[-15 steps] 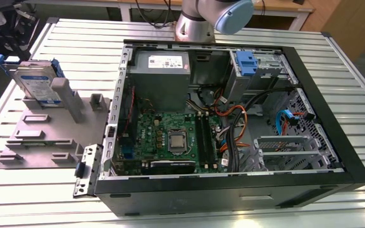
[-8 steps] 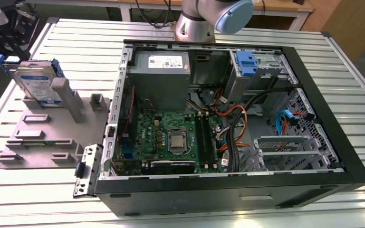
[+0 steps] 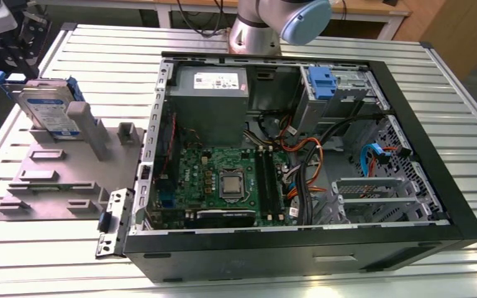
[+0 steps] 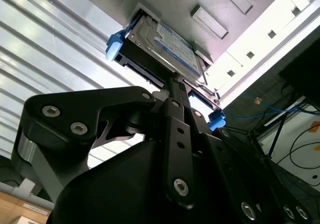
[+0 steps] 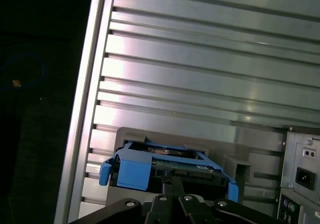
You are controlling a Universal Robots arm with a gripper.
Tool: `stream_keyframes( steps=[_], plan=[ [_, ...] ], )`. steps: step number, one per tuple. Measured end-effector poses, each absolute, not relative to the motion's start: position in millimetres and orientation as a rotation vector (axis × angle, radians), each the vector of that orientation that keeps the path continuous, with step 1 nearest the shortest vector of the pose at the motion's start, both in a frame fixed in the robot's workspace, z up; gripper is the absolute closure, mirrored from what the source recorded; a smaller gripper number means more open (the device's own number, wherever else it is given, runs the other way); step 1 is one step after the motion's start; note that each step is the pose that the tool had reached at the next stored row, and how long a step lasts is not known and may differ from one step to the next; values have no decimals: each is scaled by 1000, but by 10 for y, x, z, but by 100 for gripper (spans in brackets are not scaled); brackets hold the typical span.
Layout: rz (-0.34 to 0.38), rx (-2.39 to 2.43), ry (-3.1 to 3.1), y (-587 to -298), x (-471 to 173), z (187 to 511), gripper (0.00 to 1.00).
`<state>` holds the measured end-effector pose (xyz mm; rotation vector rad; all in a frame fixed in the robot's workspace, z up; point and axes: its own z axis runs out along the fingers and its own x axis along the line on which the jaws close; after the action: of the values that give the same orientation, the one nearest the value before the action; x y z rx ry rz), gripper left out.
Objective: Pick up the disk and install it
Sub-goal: 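Pick up the disk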
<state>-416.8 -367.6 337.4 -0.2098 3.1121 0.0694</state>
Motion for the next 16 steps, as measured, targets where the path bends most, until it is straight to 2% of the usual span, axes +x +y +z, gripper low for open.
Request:
stream_keyframes(
  steps=[16],
  plan=[
    [70, -240, 3110, -3676, -4168, 3374, 89]
  ],
)
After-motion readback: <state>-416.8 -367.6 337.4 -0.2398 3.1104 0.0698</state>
